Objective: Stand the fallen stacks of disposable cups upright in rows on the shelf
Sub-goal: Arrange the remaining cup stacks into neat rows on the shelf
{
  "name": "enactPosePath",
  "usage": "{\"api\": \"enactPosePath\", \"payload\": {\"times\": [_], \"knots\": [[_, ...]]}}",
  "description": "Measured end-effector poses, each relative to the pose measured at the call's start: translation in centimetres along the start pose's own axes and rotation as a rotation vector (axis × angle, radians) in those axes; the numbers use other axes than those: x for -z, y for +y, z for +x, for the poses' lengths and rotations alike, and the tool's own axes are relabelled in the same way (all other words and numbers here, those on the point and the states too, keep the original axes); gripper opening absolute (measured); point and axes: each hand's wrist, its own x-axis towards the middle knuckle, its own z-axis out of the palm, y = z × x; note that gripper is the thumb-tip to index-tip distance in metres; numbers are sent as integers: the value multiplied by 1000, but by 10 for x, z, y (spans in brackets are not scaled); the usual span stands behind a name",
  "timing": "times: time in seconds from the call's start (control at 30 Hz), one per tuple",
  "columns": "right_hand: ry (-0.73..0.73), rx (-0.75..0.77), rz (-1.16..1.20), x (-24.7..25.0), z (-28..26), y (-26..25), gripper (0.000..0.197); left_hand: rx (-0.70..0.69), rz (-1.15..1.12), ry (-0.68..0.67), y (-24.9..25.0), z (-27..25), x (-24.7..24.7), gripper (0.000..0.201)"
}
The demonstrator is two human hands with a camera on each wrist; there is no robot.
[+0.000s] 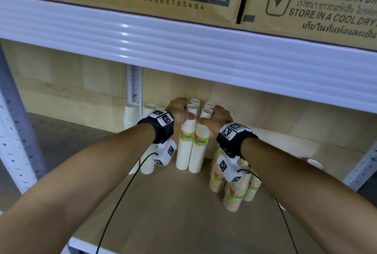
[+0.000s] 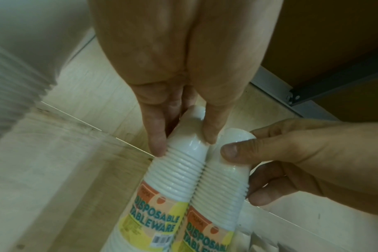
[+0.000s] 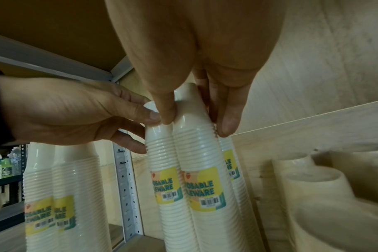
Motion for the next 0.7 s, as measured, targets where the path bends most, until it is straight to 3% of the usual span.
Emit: {"api": "enactPosePath", "payload": {"times": [0.17,0.43,0.57,0.7], "knots": [[-21,-19,-73,6,1,-4,62,12,21,3,1,-1,5,41],[13,1,-156,32,8,-37,62,28,3,37,14,-5,42,78],[-7,65,-104,30,10,-62,45,29,54,115,19,-10,71,62],[-12,152,-118,17,7,-86,59,69,161,116,14,-21,102,43]]}}
